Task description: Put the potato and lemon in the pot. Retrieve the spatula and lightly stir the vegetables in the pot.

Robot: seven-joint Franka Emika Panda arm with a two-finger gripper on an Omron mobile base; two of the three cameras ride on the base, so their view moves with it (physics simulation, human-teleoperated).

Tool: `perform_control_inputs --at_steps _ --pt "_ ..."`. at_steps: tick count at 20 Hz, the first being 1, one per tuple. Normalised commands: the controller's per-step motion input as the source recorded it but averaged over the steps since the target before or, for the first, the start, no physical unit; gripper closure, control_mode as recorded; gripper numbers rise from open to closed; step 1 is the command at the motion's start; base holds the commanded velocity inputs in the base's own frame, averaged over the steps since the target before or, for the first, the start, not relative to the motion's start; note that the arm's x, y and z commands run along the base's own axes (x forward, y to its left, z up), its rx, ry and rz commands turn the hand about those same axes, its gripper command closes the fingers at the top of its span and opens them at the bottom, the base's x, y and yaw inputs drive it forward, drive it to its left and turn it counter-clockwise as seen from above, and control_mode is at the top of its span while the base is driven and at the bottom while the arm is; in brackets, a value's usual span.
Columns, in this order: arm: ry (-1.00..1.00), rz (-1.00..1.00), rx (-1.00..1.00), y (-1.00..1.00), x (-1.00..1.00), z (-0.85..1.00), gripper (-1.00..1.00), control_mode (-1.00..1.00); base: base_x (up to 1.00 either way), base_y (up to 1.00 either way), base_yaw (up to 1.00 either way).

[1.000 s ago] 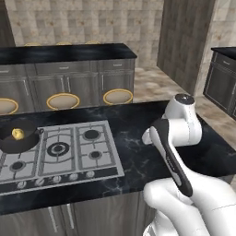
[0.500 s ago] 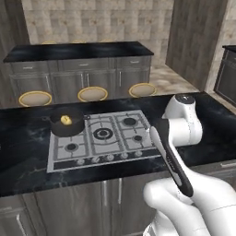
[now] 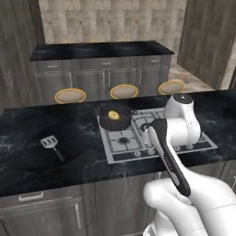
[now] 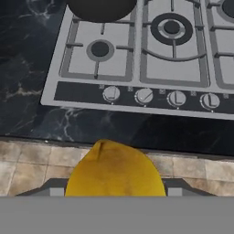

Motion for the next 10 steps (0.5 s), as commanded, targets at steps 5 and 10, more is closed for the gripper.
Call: perform_control_inputs --at_steps 5,10 --pt "0.00 0.00 0.00 0.00 0.00 0.00 1.00 1.00 0.00 0.02 0.00" --pt "0.00 0.00 0.00 0.00 0.00 0.00 1.00 1.00 0.79 0.12 0.00"
